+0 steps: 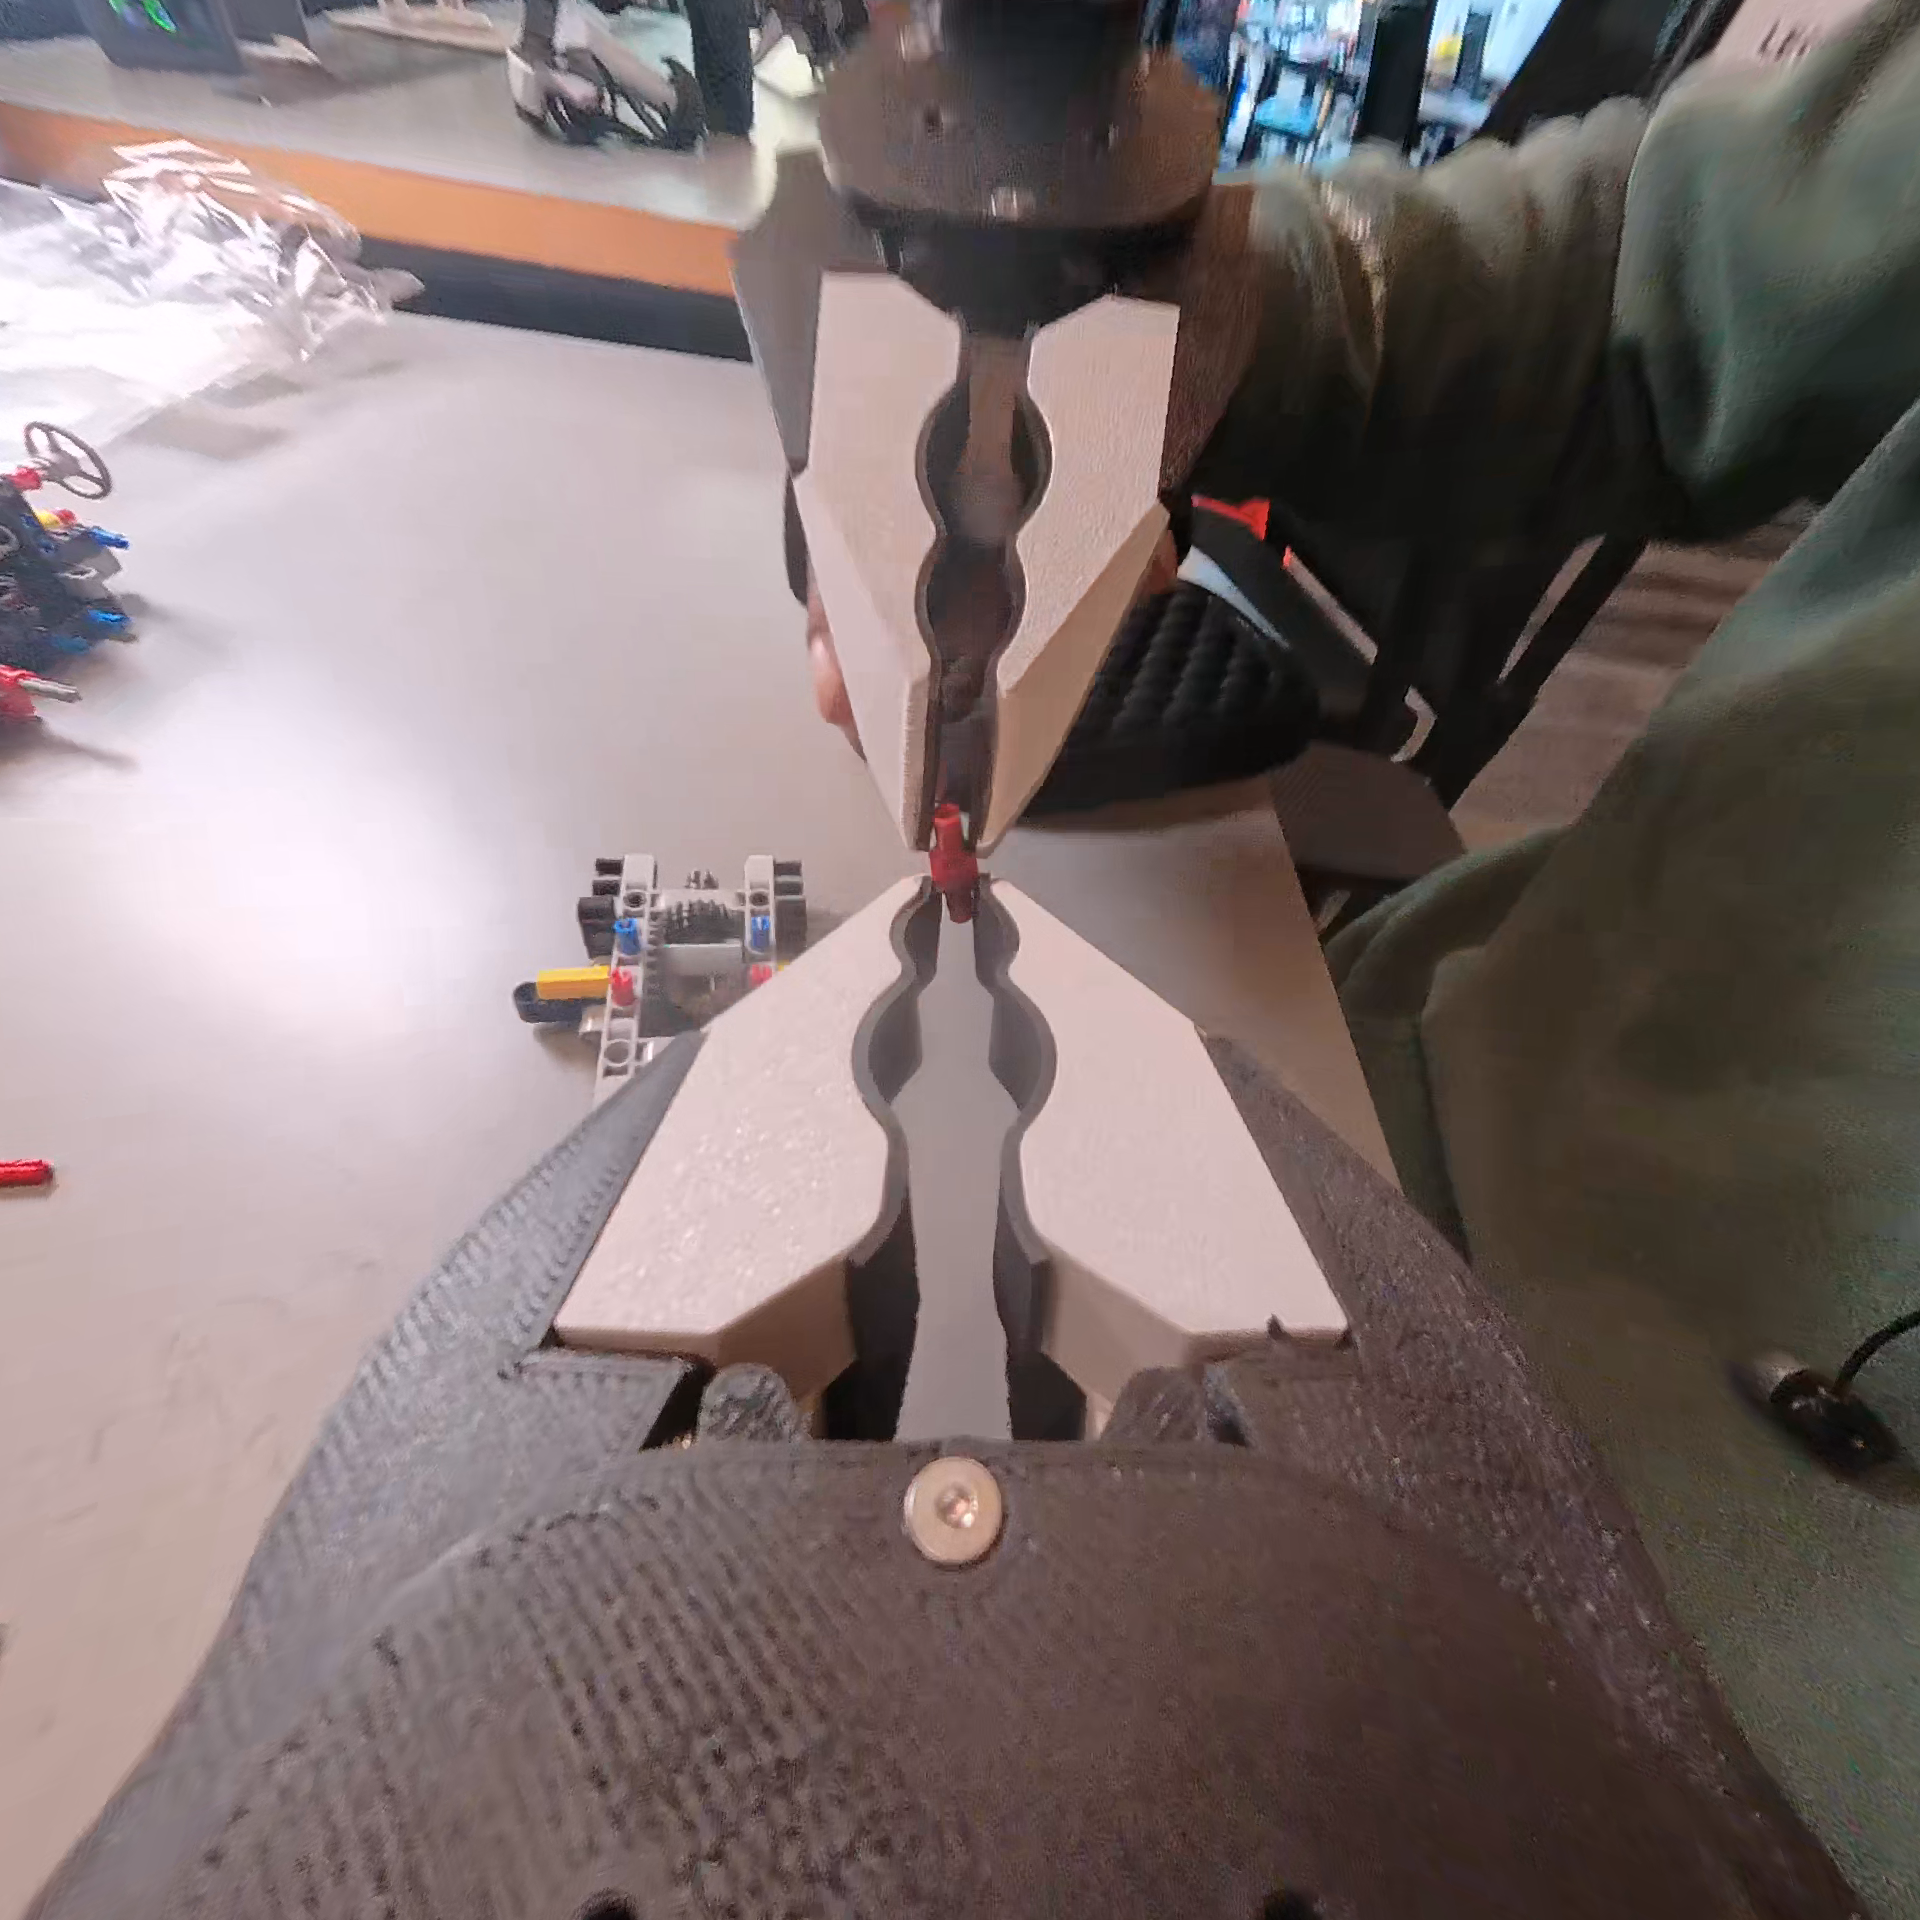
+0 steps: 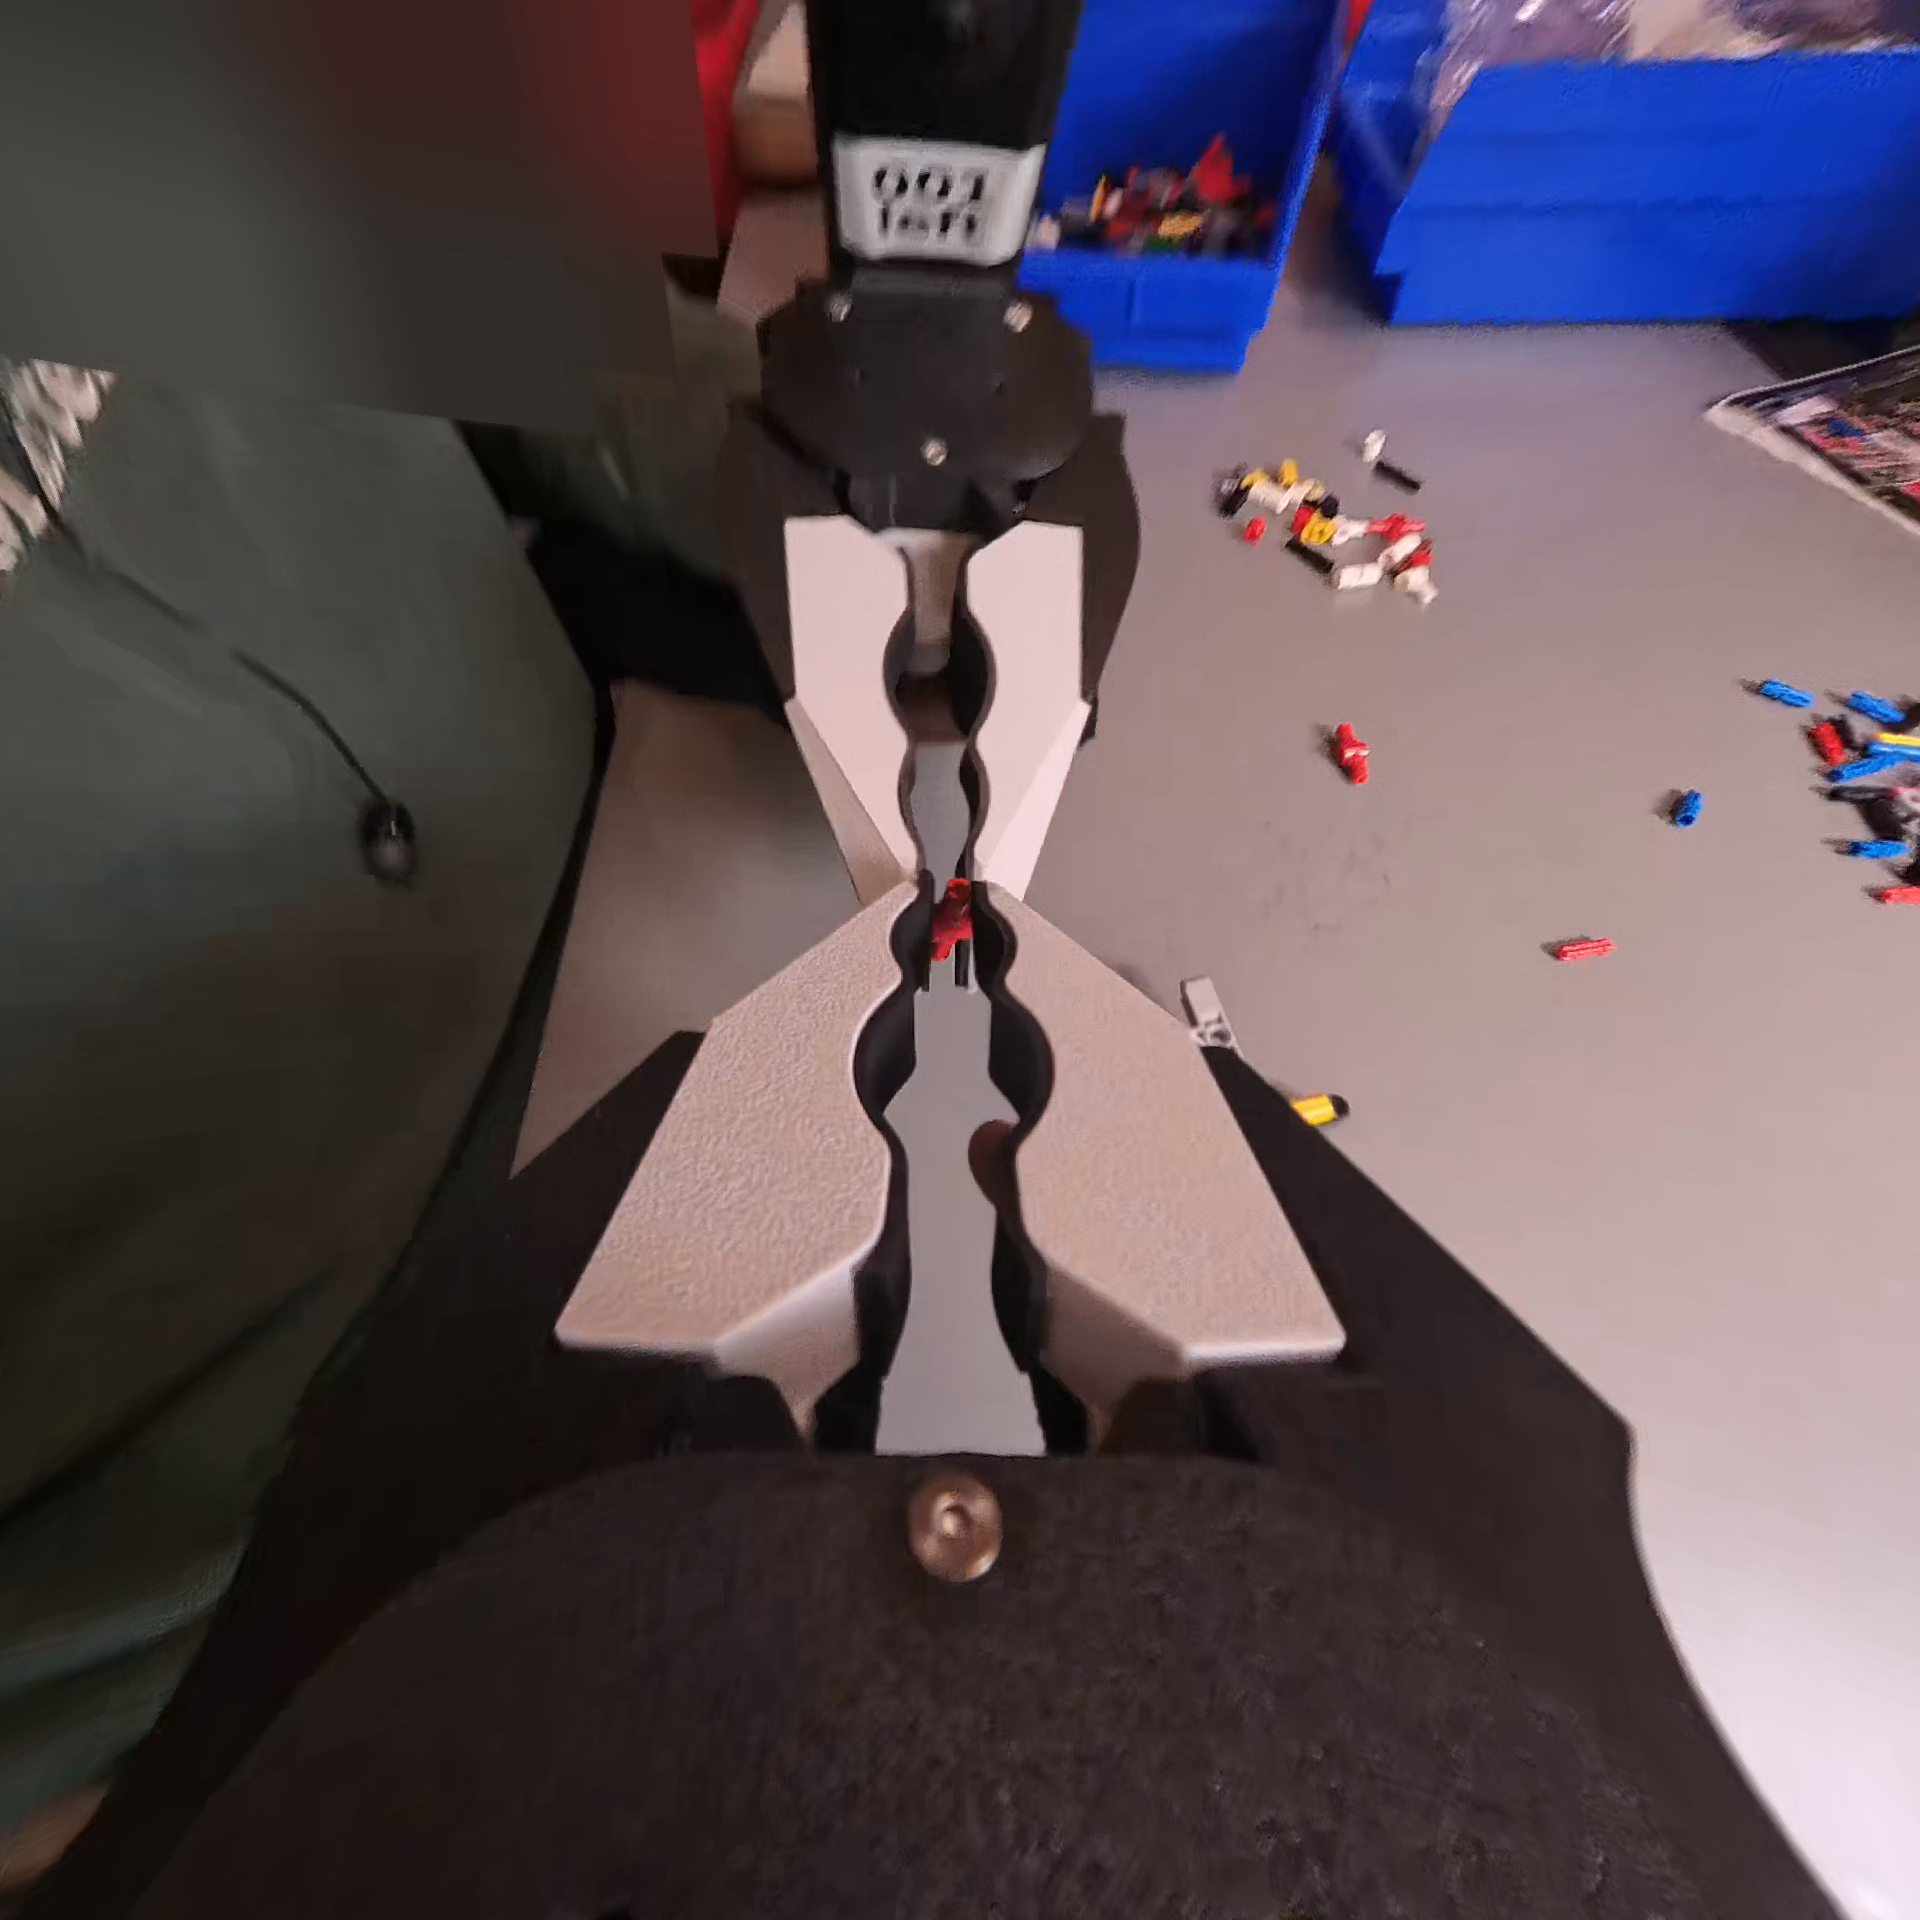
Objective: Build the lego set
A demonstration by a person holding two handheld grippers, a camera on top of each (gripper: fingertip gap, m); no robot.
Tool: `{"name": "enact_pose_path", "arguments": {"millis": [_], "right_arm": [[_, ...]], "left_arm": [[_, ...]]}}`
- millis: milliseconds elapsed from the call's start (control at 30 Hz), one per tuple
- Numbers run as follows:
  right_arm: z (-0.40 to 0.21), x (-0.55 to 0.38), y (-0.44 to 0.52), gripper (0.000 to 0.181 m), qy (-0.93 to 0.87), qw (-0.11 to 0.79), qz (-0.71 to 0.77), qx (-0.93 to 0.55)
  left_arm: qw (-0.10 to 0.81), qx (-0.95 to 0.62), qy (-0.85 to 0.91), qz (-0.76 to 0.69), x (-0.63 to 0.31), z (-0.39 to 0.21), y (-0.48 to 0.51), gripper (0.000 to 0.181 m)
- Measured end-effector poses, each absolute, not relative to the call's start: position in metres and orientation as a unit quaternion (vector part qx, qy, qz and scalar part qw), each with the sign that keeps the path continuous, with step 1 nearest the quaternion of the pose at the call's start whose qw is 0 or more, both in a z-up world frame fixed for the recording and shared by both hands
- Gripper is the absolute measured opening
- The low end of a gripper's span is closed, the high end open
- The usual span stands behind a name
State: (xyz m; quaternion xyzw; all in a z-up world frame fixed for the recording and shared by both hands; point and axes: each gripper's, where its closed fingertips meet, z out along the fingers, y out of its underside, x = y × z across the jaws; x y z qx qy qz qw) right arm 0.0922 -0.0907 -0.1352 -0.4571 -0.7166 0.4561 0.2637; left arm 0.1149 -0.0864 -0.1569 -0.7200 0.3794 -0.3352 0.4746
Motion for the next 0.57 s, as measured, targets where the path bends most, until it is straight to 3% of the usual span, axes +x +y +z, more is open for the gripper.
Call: {"name": "enact_pose_path", "arguments": {"millis": [133, 267, 567], "right_arm": [[-0.151, 0.100, -0.099, 0.017, -0.802, 0.217, 0.364, -0.421], [-0.160, 0.101, -0.099, 0.007, -0.839, 0.197, 0.315, -0.398], [-0.169, 0.101, -0.100, 0.006, -0.857, 0.173, 0.282, -0.395]], "left_arm": [[0.449, -0.730, 0.405, -0.319, 0.118, -0.169, -0.091, 0.004], [0.434, -0.735, 0.418, -0.312, 0.120, -0.176, -0.094, 0.004], [0.420, -0.742, 0.432, -0.295, 0.119, -0.184, -0.095, 0.004]]}}
